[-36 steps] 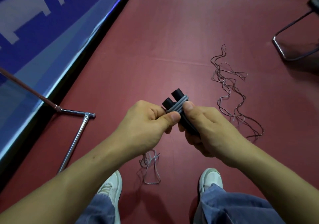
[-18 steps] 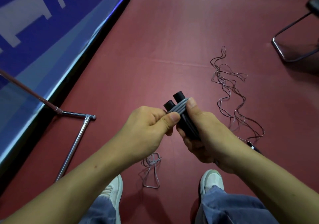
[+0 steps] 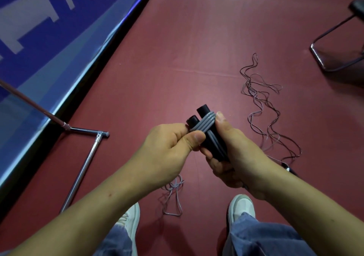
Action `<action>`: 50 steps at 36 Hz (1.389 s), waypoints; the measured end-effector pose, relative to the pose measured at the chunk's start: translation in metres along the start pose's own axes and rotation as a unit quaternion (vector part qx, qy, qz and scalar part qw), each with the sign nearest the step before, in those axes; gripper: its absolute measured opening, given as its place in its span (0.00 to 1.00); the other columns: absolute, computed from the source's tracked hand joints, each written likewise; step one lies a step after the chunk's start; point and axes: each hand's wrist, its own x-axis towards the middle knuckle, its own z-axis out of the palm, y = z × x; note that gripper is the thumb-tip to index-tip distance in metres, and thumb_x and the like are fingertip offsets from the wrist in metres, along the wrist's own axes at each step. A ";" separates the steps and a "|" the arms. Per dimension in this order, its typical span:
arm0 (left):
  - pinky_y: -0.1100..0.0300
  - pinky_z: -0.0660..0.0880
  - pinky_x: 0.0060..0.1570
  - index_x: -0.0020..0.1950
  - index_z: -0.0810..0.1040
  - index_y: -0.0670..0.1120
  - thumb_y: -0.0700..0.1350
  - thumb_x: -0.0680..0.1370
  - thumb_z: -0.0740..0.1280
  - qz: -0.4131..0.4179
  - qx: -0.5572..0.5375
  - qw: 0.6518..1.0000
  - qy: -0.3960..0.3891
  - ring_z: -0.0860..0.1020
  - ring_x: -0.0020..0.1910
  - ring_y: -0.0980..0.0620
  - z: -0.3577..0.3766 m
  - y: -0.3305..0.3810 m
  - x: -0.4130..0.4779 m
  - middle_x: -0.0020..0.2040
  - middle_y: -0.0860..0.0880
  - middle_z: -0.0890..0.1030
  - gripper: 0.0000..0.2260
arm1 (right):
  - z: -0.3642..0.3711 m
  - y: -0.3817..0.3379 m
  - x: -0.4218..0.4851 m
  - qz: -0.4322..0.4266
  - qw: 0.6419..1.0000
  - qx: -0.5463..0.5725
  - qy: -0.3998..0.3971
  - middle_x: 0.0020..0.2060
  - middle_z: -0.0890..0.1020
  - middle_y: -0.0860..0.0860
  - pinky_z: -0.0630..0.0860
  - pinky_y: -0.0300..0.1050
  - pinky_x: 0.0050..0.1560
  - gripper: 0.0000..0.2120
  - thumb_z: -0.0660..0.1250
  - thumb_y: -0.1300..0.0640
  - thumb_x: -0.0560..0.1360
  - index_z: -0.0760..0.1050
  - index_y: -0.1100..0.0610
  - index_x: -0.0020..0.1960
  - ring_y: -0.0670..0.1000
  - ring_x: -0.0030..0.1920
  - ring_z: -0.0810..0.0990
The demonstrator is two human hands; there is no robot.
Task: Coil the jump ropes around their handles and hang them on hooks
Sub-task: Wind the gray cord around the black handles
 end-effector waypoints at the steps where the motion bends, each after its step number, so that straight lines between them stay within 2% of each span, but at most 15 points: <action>1: 0.74 0.68 0.35 0.38 0.81 0.51 0.45 0.82 0.65 -0.006 0.001 1.000 0.002 0.75 0.31 0.67 0.000 0.000 0.000 0.27 0.66 0.77 0.14 | 0.000 0.001 0.000 0.003 1.000 0.001 0.003 0.28 0.66 0.55 0.56 0.35 0.27 0.34 0.47 0.24 0.75 0.73 0.52 0.35 0.48 0.24 0.57; 7: 0.63 0.64 0.28 0.38 0.81 0.47 0.54 0.81 0.65 -0.067 0.042 0.997 -0.007 0.68 0.27 0.57 -0.002 -0.001 0.003 0.29 0.51 0.73 0.16 | 0.001 -0.002 0.001 0.003 0.999 -0.035 0.042 0.25 0.68 0.53 0.55 0.35 0.27 0.35 0.49 0.25 0.74 0.75 0.53 0.35 0.49 0.23 0.59; 12: 0.57 0.66 0.32 0.41 0.82 0.45 0.49 0.81 0.66 -0.115 0.018 0.992 -0.058 0.68 0.27 0.53 -0.006 -0.004 0.001 0.28 0.51 0.73 0.13 | 0.003 -0.004 0.002 -0.006 0.995 -0.086 0.059 0.22 0.68 0.51 0.56 0.35 0.24 0.34 0.48 0.28 0.78 0.74 0.56 0.37 0.49 0.20 0.59; 15: 0.56 0.68 0.33 0.41 0.84 0.45 0.62 0.79 0.65 -0.133 -0.042 0.989 -0.052 0.70 0.27 0.52 -0.003 -0.003 0.001 0.28 0.52 0.77 0.21 | 0.005 -0.002 0.007 -0.060 0.978 -0.173 0.098 0.21 0.70 0.49 0.59 0.38 0.21 0.33 0.47 0.32 0.80 0.74 0.56 0.35 0.47 0.20 0.64; 17: 0.57 0.67 0.31 0.41 0.83 0.43 0.73 0.73 0.62 -0.161 -0.102 0.981 -0.042 0.70 0.27 0.52 0.002 -0.003 0.004 0.30 0.50 0.78 0.32 | 0.007 0.003 0.013 -0.126 0.948 -0.261 0.133 0.22 0.73 0.48 0.63 0.37 0.26 0.33 0.45 0.32 0.78 0.73 0.54 0.33 0.45 0.23 0.68; 19: 0.60 0.65 0.28 0.40 0.82 0.42 0.77 0.72 0.59 -0.204 -0.151 0.967 -0.027 0.68 0.25 0.53 0.005 -0.003 0.009 0.30 0.47 0.77 0.37 | 0.009 0.010 0.017 -0.167 0.909 -0.347 0.157 0.28 0.77 0.47 0.68 0.45 0.34 0.34 0.41 0.28 0.78 0.72 0.50 0.36 0.48 0.31 0.74; 21: 0.62 0.63 0.27 0.41 0.81 0.43 0.74 0.74 0.55 -0.245 -0.171 0.954 -0.034 0.66 0.23 0.53 0.003 -0.002 0.014 0.31 0.46 0.75 0.35 | 0.012 0.016 0.018 -0.177 0.875 -0.416 0.175 0.34 0.77 0.49 0.68 0.52 0.37 0.33 0.38 0.28 0.77 0.72 0.49 0.41 0.55 0.38 0.76; 23: 0.62 0.63 0.26 0.44 0.81 0.42 0.72 0.78 0.54 -0.268 -0.170 0.946 -0.065 0.66 0.24 0.53 0.000 -0.004 0.017 0.32 0.46 0.75 0.33 | 0.014 0.018 0.016 -0.172 0.851 -0.461 0.184 0.35 0.76 0.49 0.65 0.52 0.38 0.30 0.39 0.31 0.78 0.69 0.51 0.43 0.59 0.39 0.73; 28: 0.63 0.61 0.26 0.43 0.78 0.42 0.70 0.79 0.54 -0.281 -0.183 0.935 -0.111 0.64 0.24 0.53 -0.006 -0.007 0.019 0.33 0.45 0.73 0.32 | 0.016 0.011 0.006 -0.186 0.825 -0.503 0.180 0.32 0.71 0.48 0.58 0.52 0.33 0.16 0.49 0.40 0.79 0.63 0.51 0.41 0.54 0.32 0.68; 33: 0.65 0.57 0.23 0.41 0.77 0.42 0.67 0.82 0.54 -0.314 -0.180 0.925 -0.114 0.60 0.21 0.55 -0.006 -0.008 0.018 0.28 0.48 0.70 0.30 | 0.016 0.014 0.005 -0.182 0.784 -0.566 0.177 0.31 0.66 0.47 0.58 0.52 0.35 0.13 0.50 0.42 0.79 0.60 0.50 0.45 0.51 0.29 0.63; 36: 0.65 0.54 0.24 0.42 0.78 0.44 0.66 0.82 0.57 -0.321 -0.171 0.926 -0.105 0.58 0.22 0.55 -0.003 -0.008 0.019 0.29 0.48 0.70 0.27 | 0.017 0.016 0.006 -0.200 0.770 -0.585 0.159 0.32 0.68 0.47 0.60 0.51 0.35 0.13 0.46 0.40 0.78 0.60 0.49 0.49 0.55 0.31 0.67; 39: 0.64 0.53 0.26 0.36 0.78 0.45 0.68 0.78 0.62 -0.304 -0.151 0.936 -0.091 0.58 0.23 0.54 -0.002 -0.012 0.020 0.29 0.48 0.68 0.27 | 0.014 0.016 0.008 -0.221 0.759 -0.592 0.155 0.38 0.75 0.49 0.61 0.51 0.36 0.16 0.44 0.40 0.77 0.63 0.48 0.53 0.60 0.40 0.78; 45: 0.63 0.55 0.26 0.39 0.79 0.40 0.61 0.80 0.63 -0.288 -0.194 0.934 -0.088 0.58 0.23 0.54 -0.001 -0.017 0.019 0.28 0.49 0.66 0.25 | 0.012 0.017 0.009 -0.219 0.774 -0.580 0.127 0.36 0.72 0.48 0.62 0.52 0.34 0.15 0.46 0.40 0.79 0.62 0.49 0.52 0.57 0.35 0.71; 48: 0.63 0.57 0.26 0.39 0.80 0.41 0.59 0.82 0.63 -0.245 -0.195 0.946 -0.089 0.59 0.24 0.54 -0.003 -0.021 0.018 0.29 0.48 0.66 0.24 | 0.009 0.018 0.008 -0.205 0.819 -0.524 0.114 0.35 0.74 0.48 0.65 0.50 0.31 0.11 0.53 0.43 0.82 0.66 0.49 0.51 0.52 0.33 0.73; 50: 0.63 0.57 0.25 0.33 0.80 0.46 0.57 0.82 0.62 -0.215 -0.209 0.949 -0.099 0.59 0.24 0.54 -0.004 -0.022 0.017 0.29 0.48 0.66 0.23 | 0.009 0.016 0.005 -0.182 0.859 -0.468 0.097 0.35 0.77 0.48 0.72 0.53 0.34 0.13 0.54 0.42 0.82 0.70 0.49 0.51 0.52 0.33 0.76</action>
